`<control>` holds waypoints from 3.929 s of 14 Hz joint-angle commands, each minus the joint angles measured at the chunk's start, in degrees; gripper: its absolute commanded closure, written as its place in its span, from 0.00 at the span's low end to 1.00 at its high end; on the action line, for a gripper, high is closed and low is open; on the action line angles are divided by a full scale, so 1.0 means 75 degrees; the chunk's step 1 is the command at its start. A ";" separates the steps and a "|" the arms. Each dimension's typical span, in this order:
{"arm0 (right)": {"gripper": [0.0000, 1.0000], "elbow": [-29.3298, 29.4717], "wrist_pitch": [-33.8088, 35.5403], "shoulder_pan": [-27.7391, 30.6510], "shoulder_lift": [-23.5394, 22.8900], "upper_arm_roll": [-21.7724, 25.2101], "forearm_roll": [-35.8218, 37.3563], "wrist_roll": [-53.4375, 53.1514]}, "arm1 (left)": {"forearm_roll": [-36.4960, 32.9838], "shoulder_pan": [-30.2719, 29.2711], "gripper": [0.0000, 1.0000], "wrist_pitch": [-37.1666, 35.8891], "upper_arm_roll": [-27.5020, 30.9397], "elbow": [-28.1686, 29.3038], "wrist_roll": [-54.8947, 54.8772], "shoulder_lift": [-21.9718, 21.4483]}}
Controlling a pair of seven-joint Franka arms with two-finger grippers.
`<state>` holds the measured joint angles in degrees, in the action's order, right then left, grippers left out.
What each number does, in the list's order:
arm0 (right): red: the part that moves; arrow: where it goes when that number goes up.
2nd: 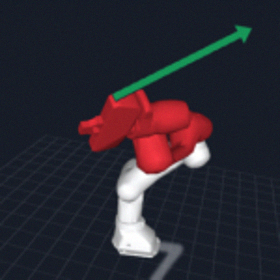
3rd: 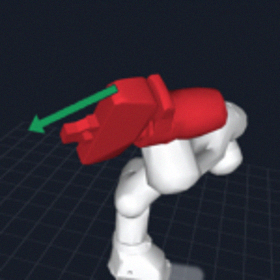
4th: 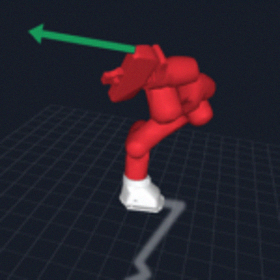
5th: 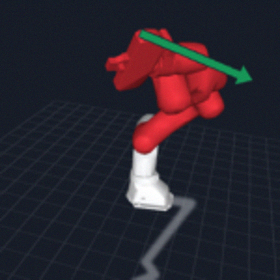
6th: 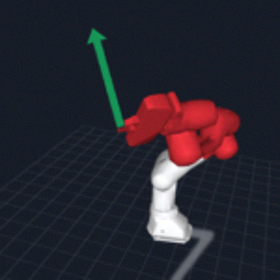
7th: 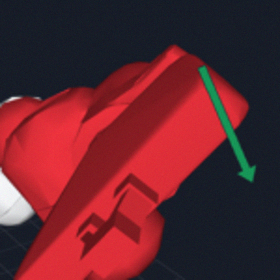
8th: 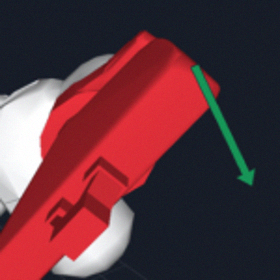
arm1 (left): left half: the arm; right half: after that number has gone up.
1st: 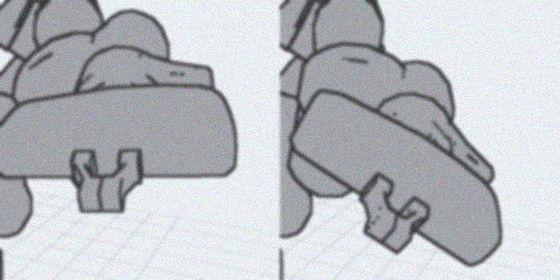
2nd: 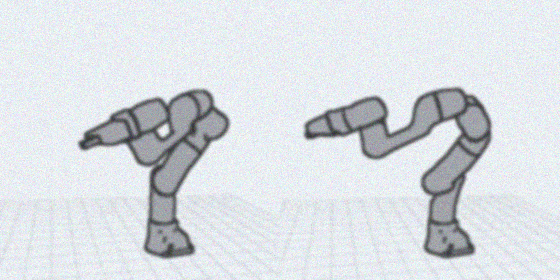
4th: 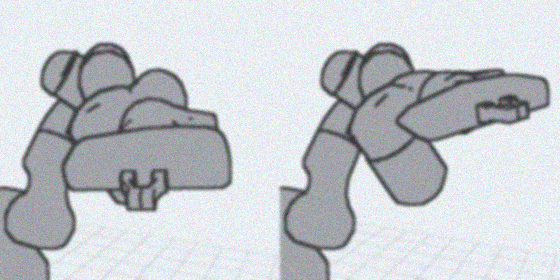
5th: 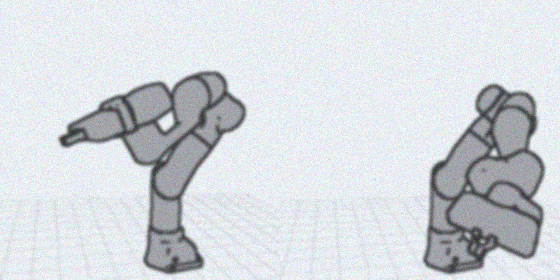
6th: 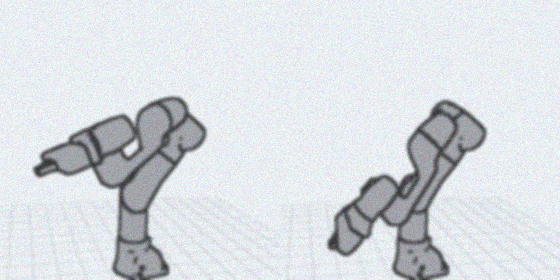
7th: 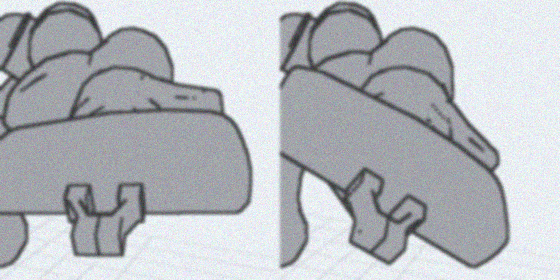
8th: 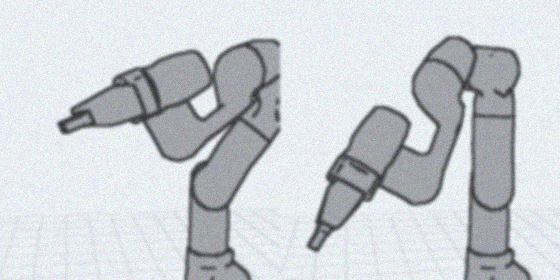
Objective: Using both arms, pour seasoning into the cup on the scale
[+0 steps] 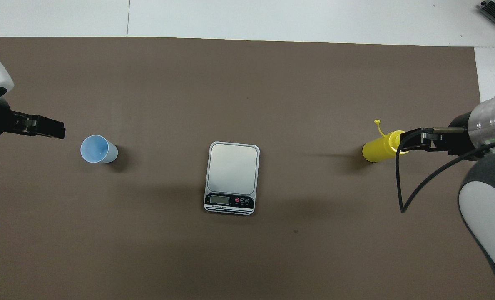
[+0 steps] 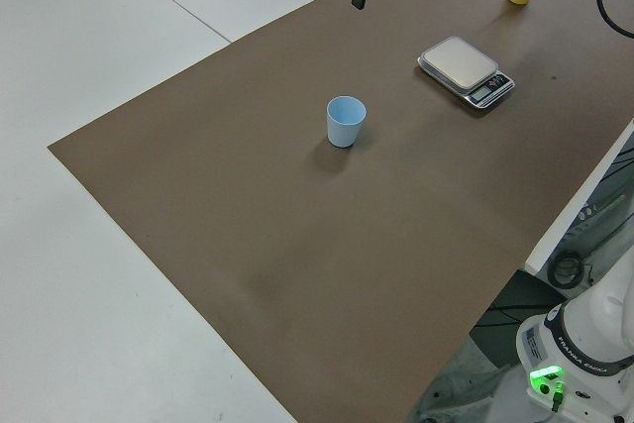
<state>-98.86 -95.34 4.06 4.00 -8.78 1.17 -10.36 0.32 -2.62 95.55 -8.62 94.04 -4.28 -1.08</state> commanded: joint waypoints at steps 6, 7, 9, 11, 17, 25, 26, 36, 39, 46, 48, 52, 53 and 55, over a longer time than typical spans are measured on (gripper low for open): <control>0.00 -0.0119 0.0043 0.0056 0.0135 -0.0024 -0.0073 0.0185 | 0.0086 -0.0072 0.00 -0.0107 0.0001 -0.0011 -0.0144 -0.0008; 0.00 -0.0119 0.0043 0.0091 0.0135 -0.0024 -0.0073 0.0185 | 0.0086 -0.0072 0.00 -0.0095 0.0001 0.0012 -0.0156 -0.0008; 0.00 -0.0107 0.0044 0.0103 0.0135 -0.0024 -0.0073 0.0174 | 0.0086 -0.0072 0.00 0.0068 0.0013 0.0059 -0.0120 -0.0020; 0.00 -0.0107 0.0032 0.0126 0.0135 -0.0036 -0.0085 0.0162 | 0.0074 -0.0084 0.00 0.0127 0.0024 0.0071 -0.0097 -0.0008; 0.00 -0.0107 0.0044 0.0138 0.0123 -0.0036 -0.0144 0.0162 | 0.0109 -0.0458 0.00 0.1624 0.0024 0.1205 -0.0004 0.0295; 0.00 -0.0107 0.0044 0.0138 0.0123 -0.0024 -0.0144 0.0162 | 0.0168 -0.0682 0.00 0.4556 0.0013 0.3562 0.1460 0.0437; 0.00 -0.0107 0.0043 0.0138 0.0123 -0.0024 -0.0144 0.0162 | 0.0168 -0.0693 0.00 0.4720 0.0013 0.3714 0.1520 0.0449; 0.00 -0.0107 0.0055 0.0138 0.0123 -0.0024 -0.0144 0.0162 | 0.0179 -0.0705 0.84 0.5552 0.0013 0.4172 0.1907 0.1175; 0.00 -0.0107 0.0043 0.0138 0.0123 -0.0024 -0.0144 0.0162 | 0.0179 -0.0670 1.00 0.5414 0.0013 0.4021 0.1848 0.1234; 0.00 -0.0107 0.0043 0.0138 0.0123 -0.0024 -0.0144 0.0162 | 0.0168 -0.0179 1.00 0.3728 -0.0046 0.2394 0.1813 0.1152; 0.00 -0.0107 0.0055 0.0138 0.0123 -0.0036 -0.0144 0.0162 | 0.0179 0.0288 1.00 0.3072 -0.0069 0.1808 0.1930 0.1152; 0.00 -0.0107 0.0043 0.0138 0.0123 -0.0036 -0.0144 0.0162 | 0.0156 0.1542 1.00 0.2845 -0.0058 0.1489 0.3123 0.1211; 0.00 -0.0107 0.0043 0.0138 0.0123 -0.0024 -0.0144 0.0162 | 0.0133 0.1881 1.00 0.2916 -0.0058 0.1512 0.3450 0.1211; 0.00 -0.0107 0.0044 0.0138 0.0123 -0.0024 -0.0155 0.0162 | 0.0121 0.2503 1.00 0.3278 -0.0058 0.1640 0.3932 0.1187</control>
<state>-98.87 -95.33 4.15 4.00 -8.65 1.17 -10.36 1.14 12.01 118.42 -10.11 105.98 22.04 7.75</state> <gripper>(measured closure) 0.000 0.965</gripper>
